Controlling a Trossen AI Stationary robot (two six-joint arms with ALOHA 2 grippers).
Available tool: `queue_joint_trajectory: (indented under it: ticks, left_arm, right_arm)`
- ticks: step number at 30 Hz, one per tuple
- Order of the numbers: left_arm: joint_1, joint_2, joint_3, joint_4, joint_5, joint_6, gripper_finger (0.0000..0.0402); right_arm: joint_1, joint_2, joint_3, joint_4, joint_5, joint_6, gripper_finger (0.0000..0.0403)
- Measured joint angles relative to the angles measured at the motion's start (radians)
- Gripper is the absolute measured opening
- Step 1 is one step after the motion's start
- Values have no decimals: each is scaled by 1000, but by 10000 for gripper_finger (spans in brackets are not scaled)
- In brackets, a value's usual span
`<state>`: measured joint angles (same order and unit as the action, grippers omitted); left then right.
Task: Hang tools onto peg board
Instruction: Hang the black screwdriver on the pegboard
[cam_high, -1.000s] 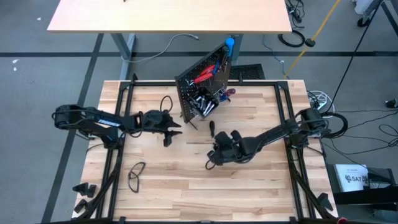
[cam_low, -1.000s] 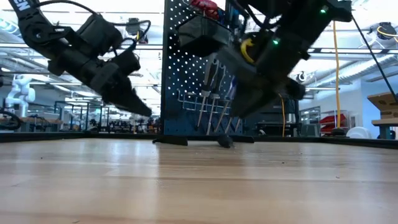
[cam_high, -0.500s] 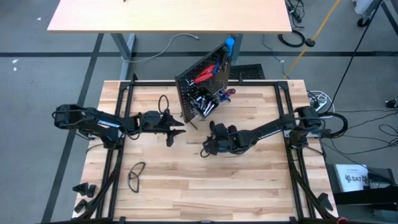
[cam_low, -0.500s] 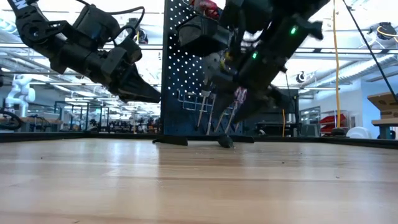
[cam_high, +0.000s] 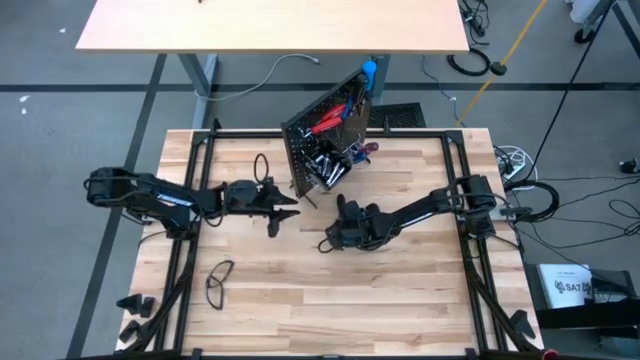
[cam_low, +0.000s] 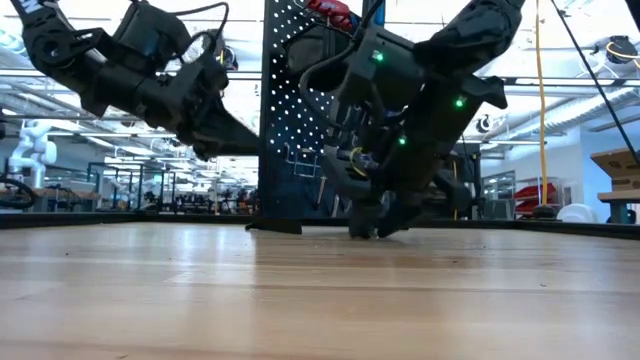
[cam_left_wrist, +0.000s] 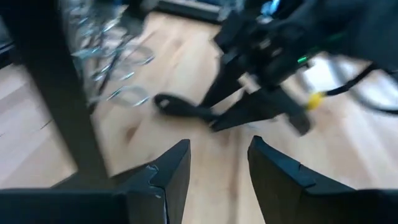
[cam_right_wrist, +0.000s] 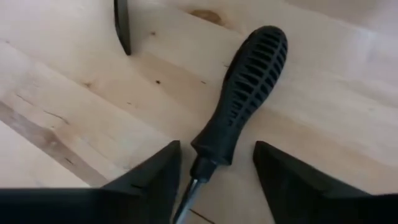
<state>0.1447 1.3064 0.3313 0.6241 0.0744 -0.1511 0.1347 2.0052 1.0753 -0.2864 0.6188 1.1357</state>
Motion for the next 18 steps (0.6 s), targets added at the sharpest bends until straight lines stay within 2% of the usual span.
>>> queue_joint_trajectory:
  ticks: [4,8,10,13,15,18]
  left_arm:
    - [-26,0,2,77,81,11,162]
    - [-30,0,20,124,249,81,162]
    - [-30,0,33,126,285,80,162]
    - [-30,0,34,124,263,17,162]
    - [-30,0,34,119,243,-47,162]
    - [-39,0,34,119,237,-121,162]
  right_arm:
    - [7,-6,-1,-46,6,-26,112]
    - [29,-30,-3,-89,-8,-71,23]
    - [46,-66,-7,-120,-43,-90,18]
    - [85,-147,-12,-181,-115,-141,18]
    - [113,-216,-11,-208,-122,-217,18]
    - [157,-295,-8,-199,-75,-356,18]
